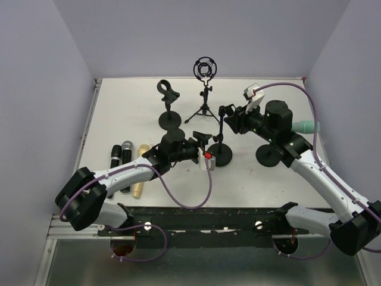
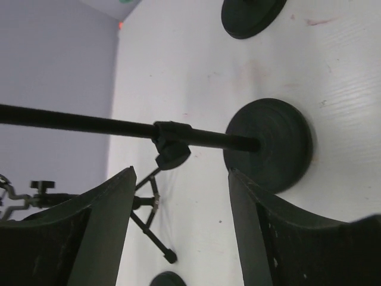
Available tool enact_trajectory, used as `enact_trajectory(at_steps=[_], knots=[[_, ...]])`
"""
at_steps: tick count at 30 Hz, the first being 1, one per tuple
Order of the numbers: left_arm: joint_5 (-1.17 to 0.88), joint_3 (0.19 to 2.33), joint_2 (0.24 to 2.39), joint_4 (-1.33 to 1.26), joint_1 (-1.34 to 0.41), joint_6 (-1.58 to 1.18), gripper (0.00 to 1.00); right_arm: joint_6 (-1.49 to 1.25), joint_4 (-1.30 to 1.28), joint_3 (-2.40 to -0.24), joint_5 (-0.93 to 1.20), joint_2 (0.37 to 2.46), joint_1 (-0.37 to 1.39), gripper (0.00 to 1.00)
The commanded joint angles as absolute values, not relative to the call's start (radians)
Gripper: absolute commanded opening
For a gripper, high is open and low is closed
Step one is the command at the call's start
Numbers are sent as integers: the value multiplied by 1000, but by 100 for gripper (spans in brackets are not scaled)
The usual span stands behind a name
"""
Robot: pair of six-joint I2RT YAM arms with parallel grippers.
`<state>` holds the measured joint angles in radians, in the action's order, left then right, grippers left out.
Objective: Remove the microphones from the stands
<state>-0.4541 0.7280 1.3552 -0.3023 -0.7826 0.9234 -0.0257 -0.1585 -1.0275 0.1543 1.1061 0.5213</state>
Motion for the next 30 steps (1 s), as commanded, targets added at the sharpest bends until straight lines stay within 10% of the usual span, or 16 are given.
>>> enact_trajectory(at_steps=[1, 14, 20, 30], knots=[[-422, 738, 1393, -425, -813, 1123, 70, -46, -117, -1052, 172, 1108, 515, 22], [-399, 750, 1505, -520, -815, 1226, 59, -51, -126, -1069, 161, 1111, 512, 22], [-339, 761, 1555, -598, -821, 1171, 24, -51, -141, -1078, 161, 1115, 509, 22], [-262, 773, 1621, -735, -824, 1108, 16, -58, -141, -1098, 164, 1144, 506, 22]])
